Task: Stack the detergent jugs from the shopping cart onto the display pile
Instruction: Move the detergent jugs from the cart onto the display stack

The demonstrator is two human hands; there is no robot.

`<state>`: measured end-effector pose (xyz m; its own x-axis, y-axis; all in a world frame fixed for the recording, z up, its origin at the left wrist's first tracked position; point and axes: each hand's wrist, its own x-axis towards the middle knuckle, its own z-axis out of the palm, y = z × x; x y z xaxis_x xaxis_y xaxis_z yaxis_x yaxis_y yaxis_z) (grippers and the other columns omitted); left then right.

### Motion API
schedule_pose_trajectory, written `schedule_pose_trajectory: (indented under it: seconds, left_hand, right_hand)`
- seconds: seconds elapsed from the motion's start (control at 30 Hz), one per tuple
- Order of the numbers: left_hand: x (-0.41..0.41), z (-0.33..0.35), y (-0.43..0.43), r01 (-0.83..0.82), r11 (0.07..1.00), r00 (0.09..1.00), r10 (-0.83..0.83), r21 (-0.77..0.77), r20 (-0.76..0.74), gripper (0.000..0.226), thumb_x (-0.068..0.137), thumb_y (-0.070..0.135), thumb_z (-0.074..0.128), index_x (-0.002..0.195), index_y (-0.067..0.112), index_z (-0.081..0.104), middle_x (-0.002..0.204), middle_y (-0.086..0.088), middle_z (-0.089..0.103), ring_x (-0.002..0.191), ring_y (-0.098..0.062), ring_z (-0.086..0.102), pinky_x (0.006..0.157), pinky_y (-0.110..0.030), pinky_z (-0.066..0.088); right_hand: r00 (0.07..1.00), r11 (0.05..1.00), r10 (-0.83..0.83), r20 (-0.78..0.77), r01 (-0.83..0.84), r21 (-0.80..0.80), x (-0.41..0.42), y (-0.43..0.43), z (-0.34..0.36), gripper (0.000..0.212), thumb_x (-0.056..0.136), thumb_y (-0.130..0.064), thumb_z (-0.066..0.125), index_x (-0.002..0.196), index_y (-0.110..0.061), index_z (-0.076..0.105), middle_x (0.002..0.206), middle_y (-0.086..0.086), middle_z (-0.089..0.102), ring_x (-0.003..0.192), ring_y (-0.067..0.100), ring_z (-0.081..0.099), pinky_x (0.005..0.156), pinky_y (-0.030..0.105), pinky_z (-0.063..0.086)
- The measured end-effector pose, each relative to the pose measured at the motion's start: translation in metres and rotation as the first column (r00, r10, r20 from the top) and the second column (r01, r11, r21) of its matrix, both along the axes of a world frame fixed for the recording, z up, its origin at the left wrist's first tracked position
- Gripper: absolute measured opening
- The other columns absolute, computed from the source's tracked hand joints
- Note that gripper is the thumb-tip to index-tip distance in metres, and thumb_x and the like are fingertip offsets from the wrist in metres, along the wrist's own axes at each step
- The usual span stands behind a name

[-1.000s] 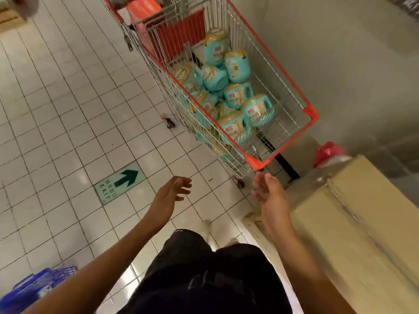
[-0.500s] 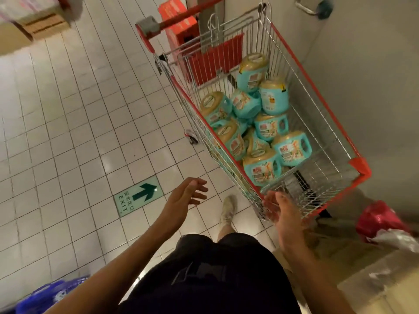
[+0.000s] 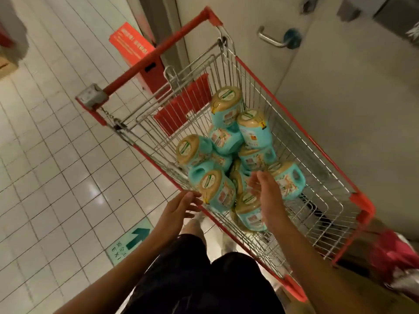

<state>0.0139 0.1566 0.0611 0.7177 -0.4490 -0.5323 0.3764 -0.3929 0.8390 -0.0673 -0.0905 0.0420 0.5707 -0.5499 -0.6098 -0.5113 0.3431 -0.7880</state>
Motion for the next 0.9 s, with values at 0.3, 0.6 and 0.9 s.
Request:
schedule_pose_trajectory:
  seconds: [0.3,0.6,0.9]
  left_hand:
    - [0.179,-0.072,-0.110,0.393,0.895,0.917,-0.398,0.212,-0.016,0.004,0.107,0.025,0.061,0.108,0.028,0.063,0.108,-0.003,0.069,0.097,-0.022,0.068,0.084,-0.039,0.054]
    - [0.300,-0.151,-0.210,0.247,0.922,0.963,-0.267,0.296,0.027,0.076,0.090,0.031,0.084,0.148,0.008,0.041,0.129,-0.005,0.058,0.121,-0.026,0.061,0.086,-0.025,0.046]
    - [0.319,-0.198,-0.269,0.026,0.983,0.979,-0.062,0.182,0.193,0.115,0.065,0.025,0.101,0.156,0.012,0.031,0.147,-0.011,0.056,0.131,-0.026,0.057,0.105,-0.034,0.049]
  right_hand:
    - [0.975,0.979,-0.200,-0.099,0.201,0.006,0.143,-0.043,-0.031,0.032,0.112,-0.026,0.049,0.109,0.003,0.061,0.094,0.026,0.058,0.078,0.032,0.060,0.082,0.046,0.052]
    - [0.985,0.996,-0.093,-0.147,0.092,-0.011,0.276,-0.092,-0.092,0.029,0.111,-0.031,0.047,0.093,-0.017,0.065,0.087,-0.006,0.064,0.081,0.006,0.059,0.080,0.036,0.049]
    - [0.982,0.991,-0.072,-0.177,0.051,-0.120,0.316,-0.121,-0.140,0.033,0.111,-0.032,0.050,0.130,-0.008,0.061,0.106,-0.008,0.058,0.085,-0.009,0.049,0.062,0.008,0.037]
